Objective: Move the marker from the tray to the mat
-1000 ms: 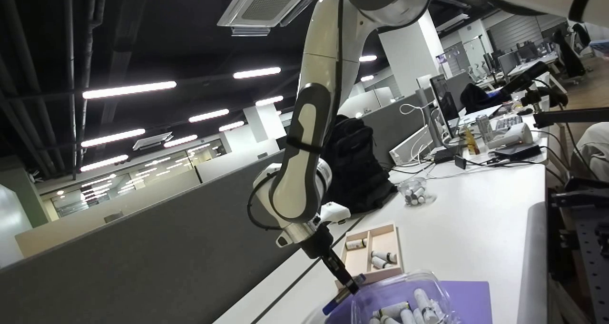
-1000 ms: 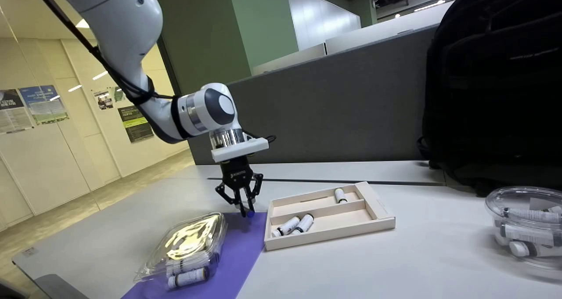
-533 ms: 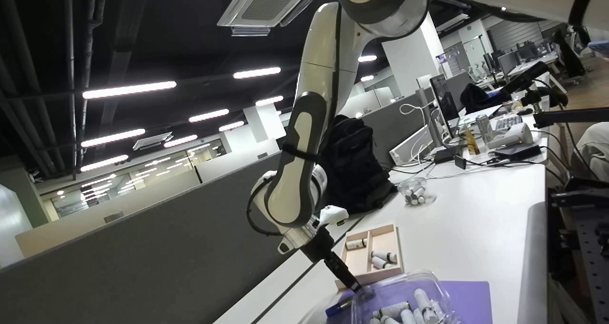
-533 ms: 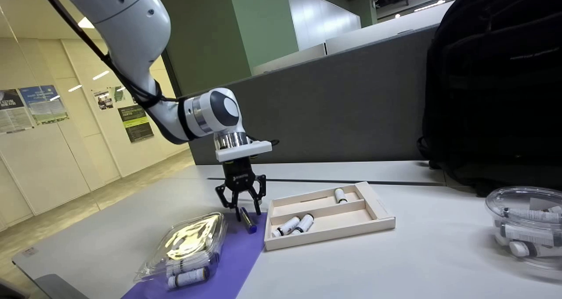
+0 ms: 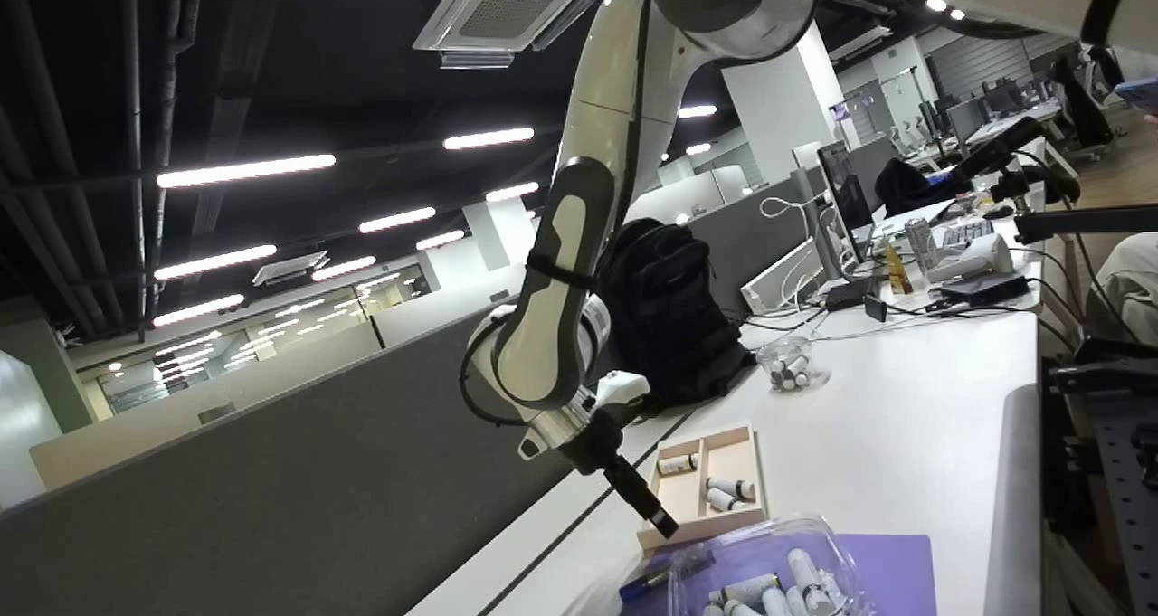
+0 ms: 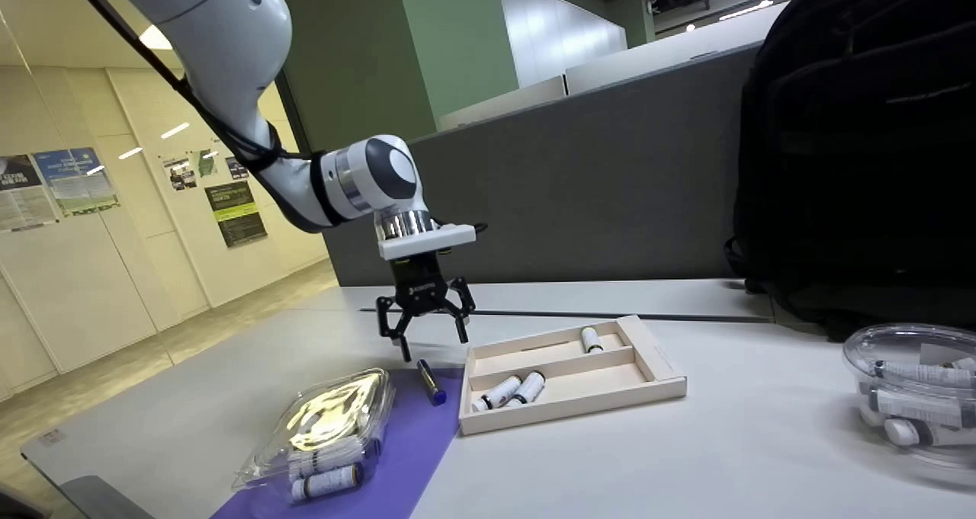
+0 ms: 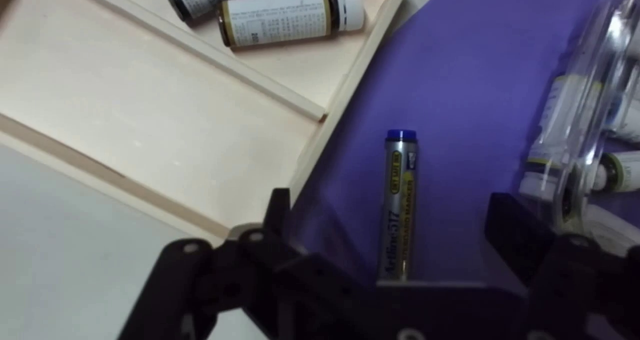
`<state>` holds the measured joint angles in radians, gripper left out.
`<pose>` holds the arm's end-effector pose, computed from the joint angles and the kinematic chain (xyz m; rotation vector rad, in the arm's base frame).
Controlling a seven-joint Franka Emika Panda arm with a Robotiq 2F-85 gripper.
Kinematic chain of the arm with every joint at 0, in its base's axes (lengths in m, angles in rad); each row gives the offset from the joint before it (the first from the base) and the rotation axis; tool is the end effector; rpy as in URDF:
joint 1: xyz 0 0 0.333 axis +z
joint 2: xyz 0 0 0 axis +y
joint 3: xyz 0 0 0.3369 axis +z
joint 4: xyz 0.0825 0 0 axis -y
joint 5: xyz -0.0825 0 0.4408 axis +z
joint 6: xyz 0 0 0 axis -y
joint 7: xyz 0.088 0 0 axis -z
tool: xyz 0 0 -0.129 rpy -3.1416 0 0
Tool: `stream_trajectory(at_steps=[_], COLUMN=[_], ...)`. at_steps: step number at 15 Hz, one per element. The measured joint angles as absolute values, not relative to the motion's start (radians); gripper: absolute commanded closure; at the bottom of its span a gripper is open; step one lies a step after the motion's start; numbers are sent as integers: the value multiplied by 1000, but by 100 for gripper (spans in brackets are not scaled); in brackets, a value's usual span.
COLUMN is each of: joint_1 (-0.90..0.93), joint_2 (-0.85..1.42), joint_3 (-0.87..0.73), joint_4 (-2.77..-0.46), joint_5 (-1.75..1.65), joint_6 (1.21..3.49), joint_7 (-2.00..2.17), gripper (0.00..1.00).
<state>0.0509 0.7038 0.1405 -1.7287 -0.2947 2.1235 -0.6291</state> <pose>0.6696 0.1086 0.1103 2.6722 1.4496 -0.4838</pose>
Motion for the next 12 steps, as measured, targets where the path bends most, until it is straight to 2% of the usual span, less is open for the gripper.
stream_trajectory(at_steps=[8,12], joint_1=[40,13], joint_2=[456,388], joint_3=[85,59], joint_4=[-1897,-1963], joint_5=[-295,-274], joint_6=[2375,2393], joint_7=[-531,-477], gripper=[0,0])
